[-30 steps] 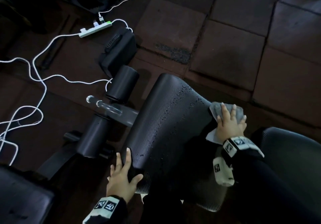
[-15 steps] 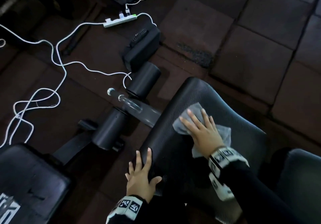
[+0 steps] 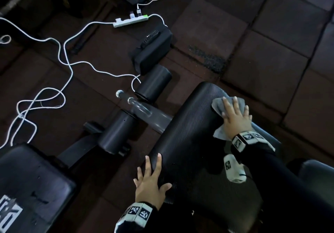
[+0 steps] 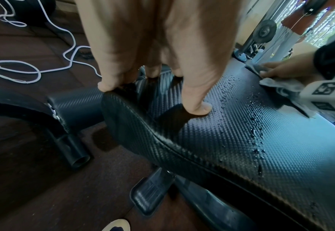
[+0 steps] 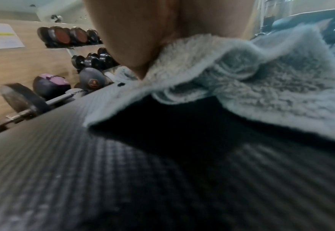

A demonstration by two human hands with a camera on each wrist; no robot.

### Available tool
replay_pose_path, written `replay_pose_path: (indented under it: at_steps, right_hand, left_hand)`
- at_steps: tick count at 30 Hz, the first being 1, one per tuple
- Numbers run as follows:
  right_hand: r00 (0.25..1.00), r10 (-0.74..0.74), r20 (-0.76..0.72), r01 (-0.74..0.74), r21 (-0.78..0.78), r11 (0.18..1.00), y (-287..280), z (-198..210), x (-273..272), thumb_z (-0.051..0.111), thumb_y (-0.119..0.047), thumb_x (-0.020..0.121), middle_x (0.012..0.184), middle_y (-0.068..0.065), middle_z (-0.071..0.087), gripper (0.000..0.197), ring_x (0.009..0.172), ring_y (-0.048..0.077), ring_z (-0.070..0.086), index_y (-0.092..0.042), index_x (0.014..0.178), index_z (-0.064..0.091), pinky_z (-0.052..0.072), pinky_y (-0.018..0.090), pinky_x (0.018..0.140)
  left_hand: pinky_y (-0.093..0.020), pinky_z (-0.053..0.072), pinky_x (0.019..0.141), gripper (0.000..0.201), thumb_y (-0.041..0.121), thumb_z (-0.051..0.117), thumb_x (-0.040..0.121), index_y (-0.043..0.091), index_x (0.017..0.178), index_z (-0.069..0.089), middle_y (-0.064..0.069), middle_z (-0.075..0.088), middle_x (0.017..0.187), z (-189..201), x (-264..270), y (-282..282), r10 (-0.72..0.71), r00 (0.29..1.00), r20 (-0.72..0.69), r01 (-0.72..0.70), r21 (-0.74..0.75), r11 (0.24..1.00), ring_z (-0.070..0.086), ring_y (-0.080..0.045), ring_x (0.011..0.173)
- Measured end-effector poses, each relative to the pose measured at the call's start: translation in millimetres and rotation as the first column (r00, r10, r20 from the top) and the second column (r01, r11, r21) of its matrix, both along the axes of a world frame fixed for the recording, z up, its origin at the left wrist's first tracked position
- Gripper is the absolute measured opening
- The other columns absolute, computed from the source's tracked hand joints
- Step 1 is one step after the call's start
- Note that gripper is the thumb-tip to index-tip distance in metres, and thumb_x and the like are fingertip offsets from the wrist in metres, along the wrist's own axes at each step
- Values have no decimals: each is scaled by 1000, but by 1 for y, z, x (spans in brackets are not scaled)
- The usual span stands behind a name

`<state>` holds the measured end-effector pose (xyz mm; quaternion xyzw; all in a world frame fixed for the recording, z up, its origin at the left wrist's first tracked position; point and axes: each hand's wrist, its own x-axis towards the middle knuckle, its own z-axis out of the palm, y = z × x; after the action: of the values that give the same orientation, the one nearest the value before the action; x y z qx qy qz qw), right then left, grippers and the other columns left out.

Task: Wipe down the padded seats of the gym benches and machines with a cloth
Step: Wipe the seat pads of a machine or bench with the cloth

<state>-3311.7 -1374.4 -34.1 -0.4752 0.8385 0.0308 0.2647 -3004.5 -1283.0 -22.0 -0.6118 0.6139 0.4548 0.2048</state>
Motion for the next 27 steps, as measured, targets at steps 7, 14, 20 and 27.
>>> replay_pose_path:
  at_steps: [7,14,20,27]
  right_hand:
    - [909,414,-51,-416,-39,908,27,2,66,33,-28,95,157,-5,16,55,140,44,13,-40,147,19,18,57,109]
    - [925,379,29,-380,53,923,101,6,16,34,-31,81,150,0,34,66,133,42,33,-46,143,17,39,57,95]
    - [998,52,17,-52,-7,999,37,-7,-10,32,-29,99,158,-8,-4,59,142,40,0,-55,139,-3,11,54,113]
    - [981,194,26,-194,7,981,9,5,45,31,-28,101,158,-9,-3,54,142,40,-8,-44,147,7,4,54,113]
  left_hand:
    - [-53,9,116,93,49,54,91,53,128,-31,13,-37,141,-1,1,0,5,1000,-5,-5,-10,1000,-8,-36,146]
    - [-53,5,116,94,45,56,91,55,128,-30,14,-37,141,0,1,0,22,999,-26,-22,0,1000,-12,-34,146]
    - [-52,6,116,93,48,54,91,54,129,-31,12,-37,142,-2,3,1,21,999,-49,-22,-19,1000,-12,-35,146]
    - [-43,13,117,89,52,59,87,57,140,-12,18,-17,156,-1,24,0,75,979,-189,-87,-57,995,-5,-22,148]
